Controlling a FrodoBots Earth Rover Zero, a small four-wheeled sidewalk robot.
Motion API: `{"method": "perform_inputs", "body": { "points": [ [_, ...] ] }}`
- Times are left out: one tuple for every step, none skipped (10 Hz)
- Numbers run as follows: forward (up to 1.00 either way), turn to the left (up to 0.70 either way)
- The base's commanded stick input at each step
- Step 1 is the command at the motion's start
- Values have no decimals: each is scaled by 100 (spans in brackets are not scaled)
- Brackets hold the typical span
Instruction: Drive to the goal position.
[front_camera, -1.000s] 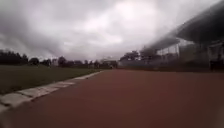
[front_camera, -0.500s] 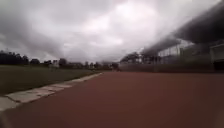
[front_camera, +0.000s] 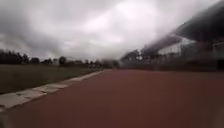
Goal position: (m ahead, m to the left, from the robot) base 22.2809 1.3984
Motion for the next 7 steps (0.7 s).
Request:
{"method": "perform_inputs", "body": {
  "points": [
    [70,4],
    [70,0],
    [70,0],
    [70,5],
    [70,9],
    [70,7],
    [70,2]
  ]
}}
